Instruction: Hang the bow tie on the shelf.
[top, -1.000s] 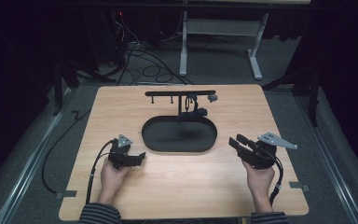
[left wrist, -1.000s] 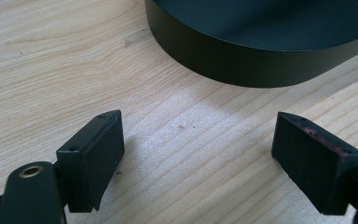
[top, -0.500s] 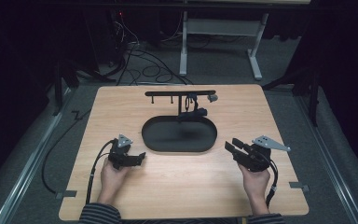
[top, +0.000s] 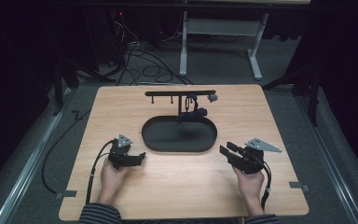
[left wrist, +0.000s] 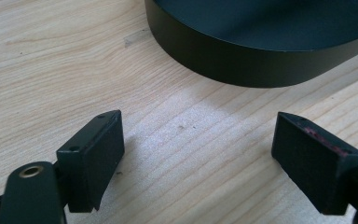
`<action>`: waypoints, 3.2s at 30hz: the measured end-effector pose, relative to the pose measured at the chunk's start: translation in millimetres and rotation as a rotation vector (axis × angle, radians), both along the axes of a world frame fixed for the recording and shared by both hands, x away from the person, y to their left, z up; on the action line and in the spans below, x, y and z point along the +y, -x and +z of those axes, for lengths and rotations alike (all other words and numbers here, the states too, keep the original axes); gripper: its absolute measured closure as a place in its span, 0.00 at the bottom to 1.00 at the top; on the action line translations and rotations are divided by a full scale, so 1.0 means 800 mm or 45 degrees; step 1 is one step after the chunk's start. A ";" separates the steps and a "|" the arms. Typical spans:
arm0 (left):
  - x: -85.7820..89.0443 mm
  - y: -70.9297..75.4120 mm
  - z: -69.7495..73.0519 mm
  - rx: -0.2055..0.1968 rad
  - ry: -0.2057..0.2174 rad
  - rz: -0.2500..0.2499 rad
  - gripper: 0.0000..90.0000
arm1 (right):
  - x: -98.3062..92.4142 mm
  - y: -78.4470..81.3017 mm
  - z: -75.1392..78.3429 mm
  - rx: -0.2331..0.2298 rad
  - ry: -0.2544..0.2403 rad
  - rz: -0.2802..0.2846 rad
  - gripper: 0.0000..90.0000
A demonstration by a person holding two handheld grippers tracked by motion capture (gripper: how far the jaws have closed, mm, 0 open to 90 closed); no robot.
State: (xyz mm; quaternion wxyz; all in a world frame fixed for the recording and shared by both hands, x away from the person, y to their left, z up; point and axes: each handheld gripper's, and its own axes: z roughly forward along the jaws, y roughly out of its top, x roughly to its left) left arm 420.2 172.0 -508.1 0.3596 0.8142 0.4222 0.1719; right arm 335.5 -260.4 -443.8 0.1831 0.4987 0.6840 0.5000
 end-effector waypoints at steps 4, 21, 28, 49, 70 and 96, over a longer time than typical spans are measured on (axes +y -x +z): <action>0.000 0.000 0.000 0.000 0.000 0.000 0.19 | 0.002 -0.001 -0.003 0.008 0.002 0.005 0.67; 0.000 0.000 0.000 0.000 0.000 0.000 0.19 | 0.019 -0.006 -0.021 0.060 0.039 0.045 0.66; 0.000 0.000 0.000 0.000 0.000 0.000 0.19 | 0.025 -0.010 -0.032 0.097 0.062 0.057 0.66; 0.000 0.000 0.000 0.000 0.000 0.000 0.19 | 0.036 -0.016 -0.056 0.156 0.145 0.065 0.65; 0.000 0.000 0.000 0.000 0.000 0.000 0.19 | 0.048 -0.024 -0.072 0.173 0.255 0.090 0.63; 0.000 0.001 0.000 -0.005 -0.006 0.006 0.19 | 0.066 -0.031 -0.074 0.159 0.472 0.167 0.46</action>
